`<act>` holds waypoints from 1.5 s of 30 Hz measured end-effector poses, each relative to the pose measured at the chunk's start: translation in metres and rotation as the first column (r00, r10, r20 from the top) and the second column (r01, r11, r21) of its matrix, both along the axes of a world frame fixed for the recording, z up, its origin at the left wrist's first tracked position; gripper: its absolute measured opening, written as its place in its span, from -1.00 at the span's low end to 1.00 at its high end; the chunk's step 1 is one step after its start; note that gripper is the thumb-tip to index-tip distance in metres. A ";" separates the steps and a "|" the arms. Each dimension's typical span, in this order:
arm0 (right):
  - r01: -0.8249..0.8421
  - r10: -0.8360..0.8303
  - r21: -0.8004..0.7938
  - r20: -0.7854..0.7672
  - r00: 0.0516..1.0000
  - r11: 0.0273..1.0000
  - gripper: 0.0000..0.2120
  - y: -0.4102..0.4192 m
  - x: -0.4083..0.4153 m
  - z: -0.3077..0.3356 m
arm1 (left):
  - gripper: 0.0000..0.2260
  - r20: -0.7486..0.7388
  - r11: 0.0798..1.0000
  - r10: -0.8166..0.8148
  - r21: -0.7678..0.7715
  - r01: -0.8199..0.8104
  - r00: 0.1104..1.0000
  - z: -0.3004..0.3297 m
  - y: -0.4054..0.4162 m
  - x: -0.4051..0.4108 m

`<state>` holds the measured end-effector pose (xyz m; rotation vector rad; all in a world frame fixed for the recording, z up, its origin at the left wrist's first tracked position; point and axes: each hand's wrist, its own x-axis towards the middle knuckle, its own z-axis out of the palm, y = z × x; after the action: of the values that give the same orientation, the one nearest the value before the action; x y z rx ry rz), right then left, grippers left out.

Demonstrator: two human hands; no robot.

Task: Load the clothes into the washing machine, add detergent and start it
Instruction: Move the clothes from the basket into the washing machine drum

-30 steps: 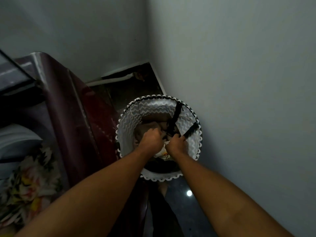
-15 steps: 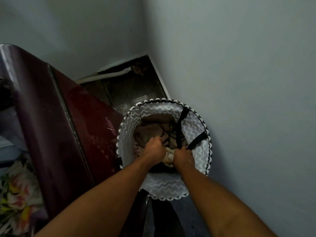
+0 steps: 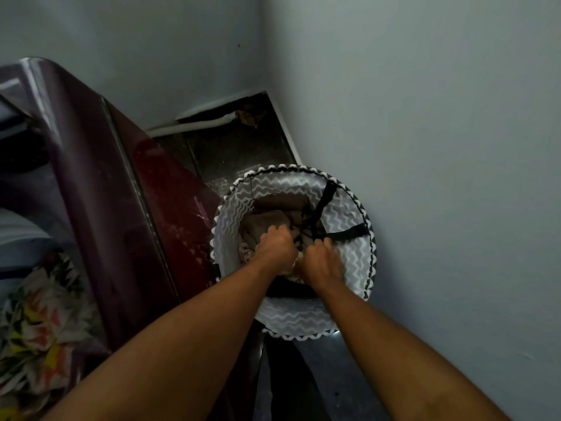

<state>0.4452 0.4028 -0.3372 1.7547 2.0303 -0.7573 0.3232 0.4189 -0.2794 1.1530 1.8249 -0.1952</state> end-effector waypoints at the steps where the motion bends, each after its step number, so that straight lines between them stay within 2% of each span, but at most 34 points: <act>1: -0.026 0.026 -0.002 -0.009 1.000 1.000 -0.64 0.000 -0.004 -0.002 | -0.58 0.003 1.000 0.013 0.011 -0.013 1.000 -0.001 0.000 0.002; 5: -0.069 0.075 0.046 -0.147 0.986 0.997 -0.63 0.018 -0.036 -0.025 | -0.63 -0.015 0.992 0.099 0.087 -0.097 0.995 -0.007 -0.004 -0.004; 7: -0.099 0.103 0.031 -0.172 0.980 0.995 -0.56 0.034 -0.054 -0.034 | -0.61 -0.037 0.984 0.153 0.103 -0.148 0.988 -0.012 -0.007 -0.012; 12: -0.190 0.167 -0.177 -0.136 0.976 0.966 -0.29 0.061 -0.076 -0.062 | -0.61 -0.096 0.962 0.267 0.088 -0.259 0.959 -0.027 -0.005 -0.022; 14: -0.160 0.113 -0.280 -0.178 0.978 0.947 -0.35 0.060 -0.074 -0.070 | -0.64 -0.114 0.957 0.286 0.078 -0.279 0.951 -0.030 -0.006 -0.021; 16: -0.135 0.050 -0.327 -0.255 0.966 0.935 -0.53 0.053 -0.068 -0.067 | -0.67 -0.130 0.956 0.293 0.064 -0.287 0.947 -0.032 -0.006 -0.019; 19: -0.063 0.004 -0.258 -0.223 0.975 0.964 -0.85 0.047 -0.059 -0.051 | -0.63 -0.155 0.959 0.282 0.000 -0.285 0.947 -0.030 -0.005 -0.014; 23: 0.121 -0.154 -0.137 -0.264 0.952 0.983 -0.63 0.054 -0.038 -0.016 | -0.49 -0.170 0.967 0.231 -0.069 -0.245 0.958 -0.018 -0.003 -0.006; 25: 0.122 -0.154 -0.122 -0.298 0.942 0.985 -0.65 0.057 -0.023 0.000 | -0.50 -0.177 0.964 0.234 -0.089 -0.252 0.956 -0.012 -0.004 -0.006; 29: 0.122 -0.175 -0.171 -0.342 0.923 0.978 -0.70 0.059 -0.005 0.022 | -0.53 0.001 0.940 0.342 -0.003 -0.342 0.940 -0.016 -0.016 -0.004; 30: 0.129 -0.183 -0.168 -0.369 0.911 0.977 -0.71 0.058 -0.003 0.027 | -0.53 0.047 0.944 0.330 0.011 -0.331 0.943 -0.016 -0.019 -0.004; 32: 0.165 -0.223 -0.167 -0.439 0.871 0.972 -0.59 0.056 -0.002 0.035 | -0.52 0.142 0.956 0.291 -0.011 -0.293 0.946 -0.015 -0.022 -0.005; 34: 0.226 -0.277 -0.164 -0.467 0.840 0.960 -0.71 0.055 -0.005 0.044 | -0.50 0.183 0.966 0.256 -0.012 -0.258 0.949 -0.008 -0.021 -0.007; 35: 0.256 -0.301 -0.157 -0.477 0.826 0.954 -0.76 0.055 -0.006 0.046 | -0.51 0.190 0.971 0.233 0.005 -0.238 0.954 -0.003 -0.019 -0.007; 37: 0.306 -0.343 -0.158 -0.489 0.802 0.939 -0.60 0.053 -0.009 0.048 | -0.35 0.161 0.977 0.197 0.045 -0.207 0.967 -0.008 -0.016 -0.008; 39: 0.340 -0.389 -0.189 -0.476 0.789 0.921 -0.57 0.050 -0.011 0.049 | -0.23 0.087 0.983 0.179 0.028 -0.182 0.980 -0.034 -0.016 -0.009; 41: 0.381 -0.443 -0.225 -0.469 0.764 0.897 -0.57 0.051 -0.014 0.054 | -0.25 0.048 0.989 0.146 -0.018 -0.145 0.988 -0.021 -0.014 -0.007; 43: 0.394 -0.489 -0.293 -0.452 0.746 0.871 -0.66 0.054 -0.015 0.066 | -0.29 0.062 0.990 0.136 -0.030 -0.134 0.989 0.003 -0.011 -0.006; 45: 0.448 -0.583 -0.375 -0.476 0.659 0.812 -0.75 0.054 -0.015 0.078 | -0.33 0.077 0.995 0.103 -0.019 -0.102 0.992 0.018 -0.008 -0.009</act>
<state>0.4307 0.4572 -0.2590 2.1733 1.6143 -1.8245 0.3144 0.4111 -0.2611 1.0395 1.8055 -0.1038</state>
